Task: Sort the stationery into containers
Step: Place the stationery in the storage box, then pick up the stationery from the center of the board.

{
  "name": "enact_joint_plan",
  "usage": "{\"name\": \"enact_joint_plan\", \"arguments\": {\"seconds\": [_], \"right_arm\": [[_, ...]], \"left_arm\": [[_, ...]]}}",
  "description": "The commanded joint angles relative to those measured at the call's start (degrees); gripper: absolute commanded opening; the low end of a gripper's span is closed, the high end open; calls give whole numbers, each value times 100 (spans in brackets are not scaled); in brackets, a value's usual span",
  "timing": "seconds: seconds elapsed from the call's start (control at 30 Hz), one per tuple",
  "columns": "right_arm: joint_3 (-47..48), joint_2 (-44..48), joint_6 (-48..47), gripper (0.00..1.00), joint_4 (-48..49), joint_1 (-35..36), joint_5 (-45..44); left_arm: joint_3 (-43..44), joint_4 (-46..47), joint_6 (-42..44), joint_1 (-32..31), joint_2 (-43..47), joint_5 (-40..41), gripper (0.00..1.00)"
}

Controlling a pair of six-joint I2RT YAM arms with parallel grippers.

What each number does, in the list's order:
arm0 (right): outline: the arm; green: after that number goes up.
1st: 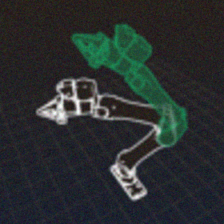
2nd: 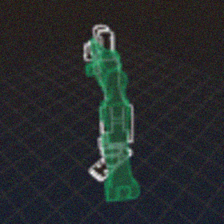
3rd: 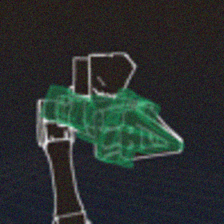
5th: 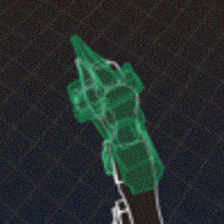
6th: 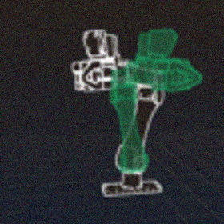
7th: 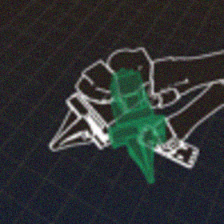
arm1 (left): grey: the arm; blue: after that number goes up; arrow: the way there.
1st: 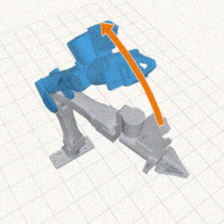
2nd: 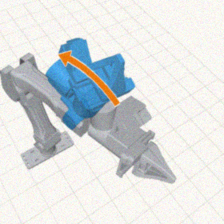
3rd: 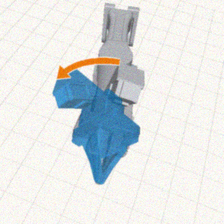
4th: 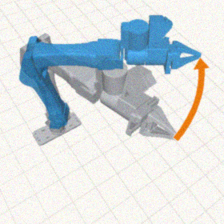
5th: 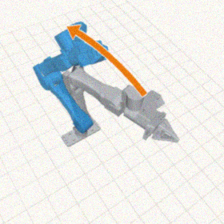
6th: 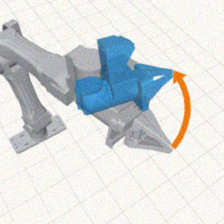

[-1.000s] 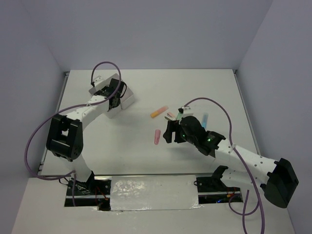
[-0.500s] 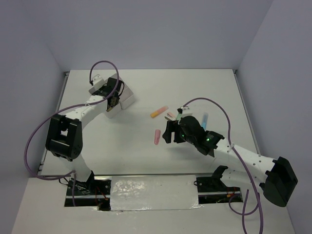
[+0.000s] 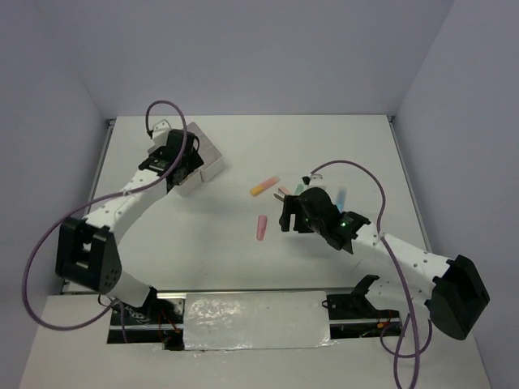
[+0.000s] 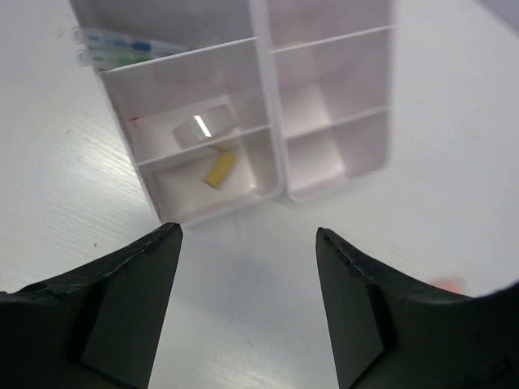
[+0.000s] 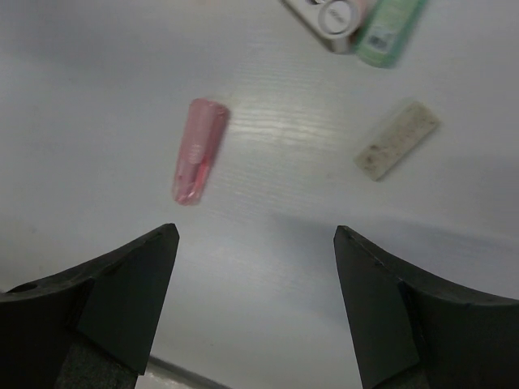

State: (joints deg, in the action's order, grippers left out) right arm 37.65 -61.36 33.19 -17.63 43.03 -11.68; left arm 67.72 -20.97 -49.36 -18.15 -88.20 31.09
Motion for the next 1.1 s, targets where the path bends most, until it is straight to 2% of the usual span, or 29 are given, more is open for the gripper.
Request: {"name": "enact_joint_plan", "arguments": {"seconds": [0.0,0.1,0.23,0.33,0.43,0.53,0.63,0.9,1.0,1.03,1.07], "right_arm": [[357,-480,319,85,-531,-540,-457],[349,-710,513,86,-488,-892,-467],[444,-1263,653,85,-495,-1094,-773],[603,-1632,715,83,-427,-1200,-783],[734,-1887,706,79,-285,-1209,-651],[884,-2116,794,73,-311,-1209,-800],[1007,-2371,864,67,-311,-1209,-853],[929,-2811,1163,57,-251,-1200,-959],[858,-2898,1111,49,-145,-1209,-880],[884,-2960,1076,42,-144,-1209,-871],[867,-2978,1041,38,-110,-1209,-784]], "left_arm": [[-48,33,768,-127,1049,-916,80],[-101,-292,1356,-232,1638,-1543,80],[-163,-1056,1842,-847,2341,-1991,80],[-496,-1242,2193,-909,3140,-2264,82],[-926,-1260,2659,-901,3563,-2388,87],[-1366,-1401,2766,-892,3713,-2108,88],[-1928,-1077,2713,-883,3837,-2291,88],[-1921,-1085,2765,-786,3942,-2493,88],[-1930,-1067,2783,-786,3969,-2538,88],[-1930,-1076,2792,-786,3960,-2538,88],[-1930,-1084,2783,-778,3960,-2547,88]]}}
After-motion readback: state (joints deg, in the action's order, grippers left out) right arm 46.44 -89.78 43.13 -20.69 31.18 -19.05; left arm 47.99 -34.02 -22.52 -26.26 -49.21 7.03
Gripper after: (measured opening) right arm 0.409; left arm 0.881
